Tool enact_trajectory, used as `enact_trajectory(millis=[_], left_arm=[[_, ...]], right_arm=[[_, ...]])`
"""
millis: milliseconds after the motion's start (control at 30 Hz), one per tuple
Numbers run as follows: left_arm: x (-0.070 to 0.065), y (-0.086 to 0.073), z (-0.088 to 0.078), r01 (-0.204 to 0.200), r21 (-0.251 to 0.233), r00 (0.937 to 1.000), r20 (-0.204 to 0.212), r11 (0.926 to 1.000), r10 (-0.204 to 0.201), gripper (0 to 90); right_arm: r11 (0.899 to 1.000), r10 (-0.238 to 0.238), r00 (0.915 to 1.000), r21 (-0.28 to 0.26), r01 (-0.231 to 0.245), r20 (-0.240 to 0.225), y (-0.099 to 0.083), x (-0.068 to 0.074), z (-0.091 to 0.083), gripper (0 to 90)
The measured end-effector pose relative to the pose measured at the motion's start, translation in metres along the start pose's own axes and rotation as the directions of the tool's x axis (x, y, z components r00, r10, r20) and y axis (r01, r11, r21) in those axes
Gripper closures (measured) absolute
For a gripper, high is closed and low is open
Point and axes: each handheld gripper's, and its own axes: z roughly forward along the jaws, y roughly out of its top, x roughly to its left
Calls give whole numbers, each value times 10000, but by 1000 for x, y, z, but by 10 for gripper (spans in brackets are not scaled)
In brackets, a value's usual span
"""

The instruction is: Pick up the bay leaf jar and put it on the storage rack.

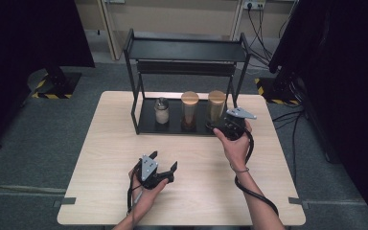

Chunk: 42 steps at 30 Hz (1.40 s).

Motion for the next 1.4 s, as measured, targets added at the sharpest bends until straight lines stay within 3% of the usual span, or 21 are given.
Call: enact_trajectory(millis=[467, 1400], left_arm=[[0, 0, 0, 37, 6, 10000, 1, 10000, -37, 118], [0, 0, 0, 65, 14, 10000, -18, 10000, -65, 118]], right_arm=[[9999, 124, 9999, 78, -123, -95, -14, -6, -10, 58], [9997, 27, 9990, 249, -16, -444, -39, -4, -30, 56]])
